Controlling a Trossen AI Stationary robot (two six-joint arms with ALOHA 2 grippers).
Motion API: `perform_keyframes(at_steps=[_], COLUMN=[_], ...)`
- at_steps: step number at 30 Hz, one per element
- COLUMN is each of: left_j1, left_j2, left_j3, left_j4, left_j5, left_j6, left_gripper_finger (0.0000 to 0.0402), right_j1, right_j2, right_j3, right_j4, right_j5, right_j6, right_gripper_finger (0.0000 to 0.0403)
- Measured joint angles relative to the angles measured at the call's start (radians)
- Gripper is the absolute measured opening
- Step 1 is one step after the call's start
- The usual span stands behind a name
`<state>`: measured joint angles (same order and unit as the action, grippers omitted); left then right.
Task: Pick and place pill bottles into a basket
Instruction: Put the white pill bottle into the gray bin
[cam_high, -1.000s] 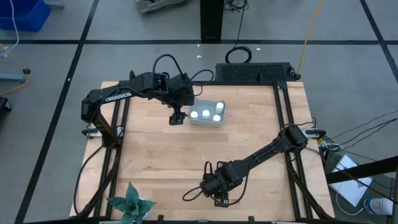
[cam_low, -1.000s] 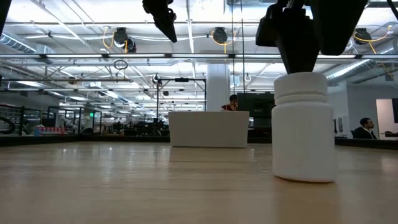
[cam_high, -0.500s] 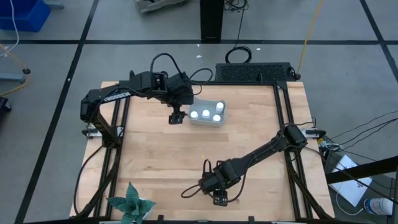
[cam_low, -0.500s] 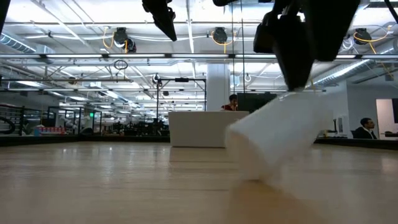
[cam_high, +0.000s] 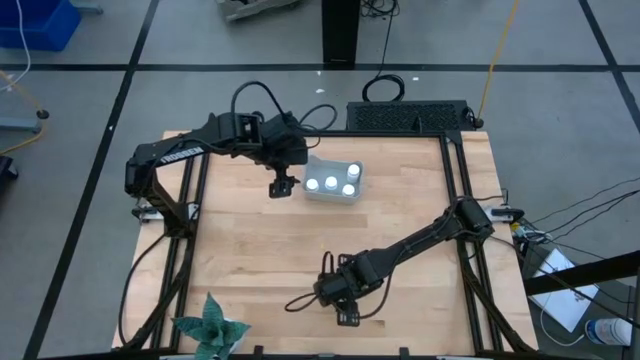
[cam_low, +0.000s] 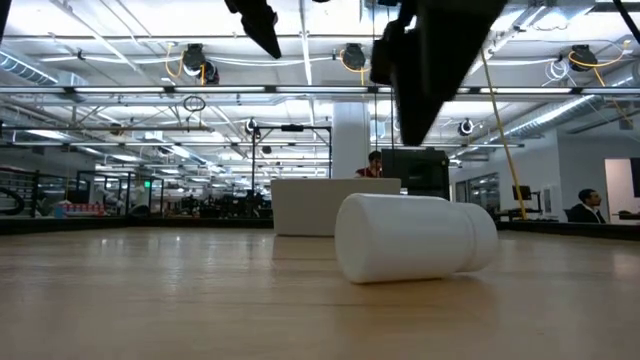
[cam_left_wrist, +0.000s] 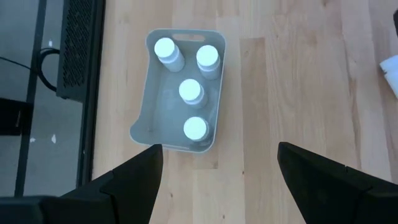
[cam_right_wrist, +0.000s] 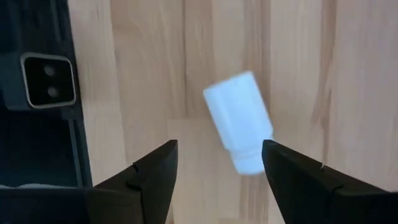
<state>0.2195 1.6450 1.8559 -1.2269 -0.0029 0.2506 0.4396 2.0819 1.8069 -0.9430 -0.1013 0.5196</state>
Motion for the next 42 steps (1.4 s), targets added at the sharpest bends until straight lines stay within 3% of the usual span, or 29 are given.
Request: perform_keyframes(at_steps=[8,11,18,30,36,39,42], left_j1=[0.0,0.0,0.0,0.0,0.0,0.0,0.0], left_j2=[0.0,0.0,0.0,0.0,0.0,0.0,0.0], left_j3=[0.0,0.0,0.0,0.0,0.0,0.0,0.0], left_j4=[-0.015,-0.015,-0.016,-0.014,-0.011,-0.011,-0.009], left_j5=[0.0,0.0,0.0,0.0,0.0,0.0,0.0], left_j6=[-0.006,-0.006,-0.005,-0.003,-0.006,-0.005,-0.002], left_gripper_finger=[0.0324,0.0324,0.0324,0.0324,0.0324,0.0324,0.0324], right_j1=[-0.036,-0.044,-0.032,0.005,0.007,0.007,0.007], right_j2=[-0.002,-0.002,-0.002,-0.002,-0.002,-0.002,-0.002], right_j3=[-0.049,-0.104,-0.171,-0.24,-0.312,-0.316,-0.317], right_j4=[0.041,0.087,0.178,0.278,0.394,0.389,0.395], right_j5=[0.018,-0.023,-0.11,-0.115,-0.19,-0.192,-0.187], right_j6=[-0.082,-0.084,-0.015,0.067,0.145,0.16,0.138], right_gripper_finger=[0.0223,0.0223,0.0226,0.022,0.022,0.02,0.0145])
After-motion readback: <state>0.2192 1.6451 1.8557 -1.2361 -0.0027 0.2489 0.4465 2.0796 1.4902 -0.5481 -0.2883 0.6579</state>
